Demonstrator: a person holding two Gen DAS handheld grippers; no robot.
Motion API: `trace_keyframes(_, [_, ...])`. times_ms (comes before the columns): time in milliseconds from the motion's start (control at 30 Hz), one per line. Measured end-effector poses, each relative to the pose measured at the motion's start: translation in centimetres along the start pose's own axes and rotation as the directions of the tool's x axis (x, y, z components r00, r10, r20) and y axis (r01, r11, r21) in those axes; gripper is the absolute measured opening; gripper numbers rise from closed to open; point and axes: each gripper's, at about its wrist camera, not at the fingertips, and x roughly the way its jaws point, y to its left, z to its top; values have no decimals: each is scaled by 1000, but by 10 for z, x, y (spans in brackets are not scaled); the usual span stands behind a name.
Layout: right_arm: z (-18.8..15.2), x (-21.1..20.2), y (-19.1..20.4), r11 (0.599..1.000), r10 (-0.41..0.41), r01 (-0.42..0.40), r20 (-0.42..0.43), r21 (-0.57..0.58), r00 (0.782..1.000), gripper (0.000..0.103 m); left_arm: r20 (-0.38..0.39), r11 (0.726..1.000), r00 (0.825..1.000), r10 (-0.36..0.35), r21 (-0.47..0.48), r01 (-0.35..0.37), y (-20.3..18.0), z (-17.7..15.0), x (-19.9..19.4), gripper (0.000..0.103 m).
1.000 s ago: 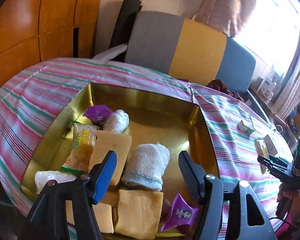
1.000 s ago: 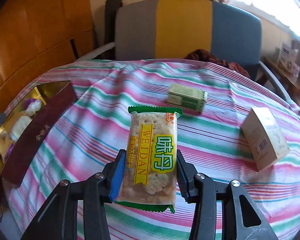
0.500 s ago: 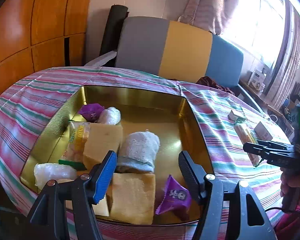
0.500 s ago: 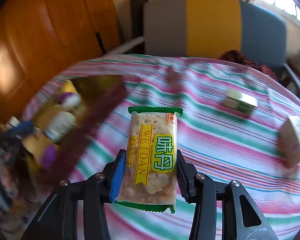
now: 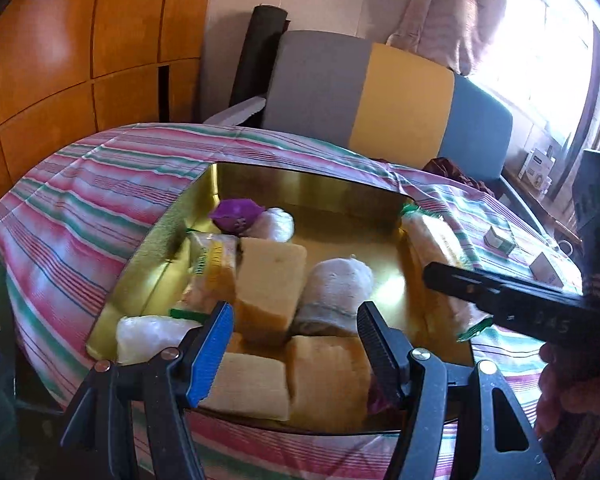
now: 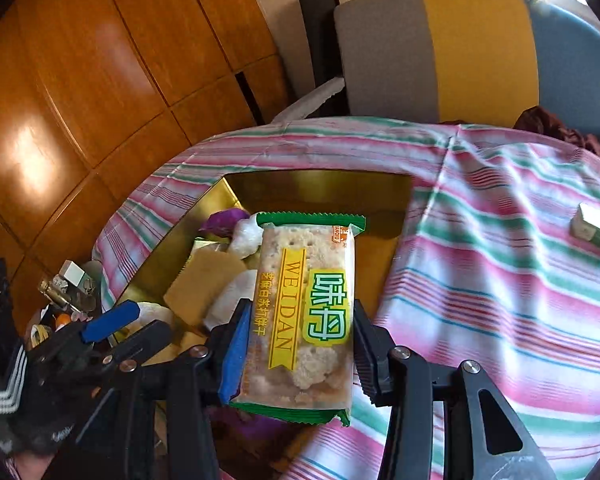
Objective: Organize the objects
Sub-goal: 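Open the left gripper over the tray while the right lowers and releases the WEIDAN packet, then move both grippers back to the green box and white carton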
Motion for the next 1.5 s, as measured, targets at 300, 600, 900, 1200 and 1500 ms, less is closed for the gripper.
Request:
trace_keyframes(300, [1,24,11,991,-131,131,-10,-24,991,48,0,999,1000,-9,-46,9,15,-1,-2,65])
trace_keyframes(600, [2,12,10,991,-126,127,31,-30,992,52,5,999,1000,-22,-48,22,13,-2,-4,65])
trace_keyframes(900, [-4,-3,6,994,-105,106,35,-26,994,53,6,999,999,-38,-19,38,2,-7,-7,65])
trace_keyframes(1200, [-14,-24,-27,987,-161,162,23,-9,987,57,-6,997,998,-67,28,67,-17,-12,-9,65])
trace_keyframes(1500, [-28,-48,-92,951,-309,310,-47,18,950,61,-11,988,994,-108,111,109,-48,-14,-14,65])
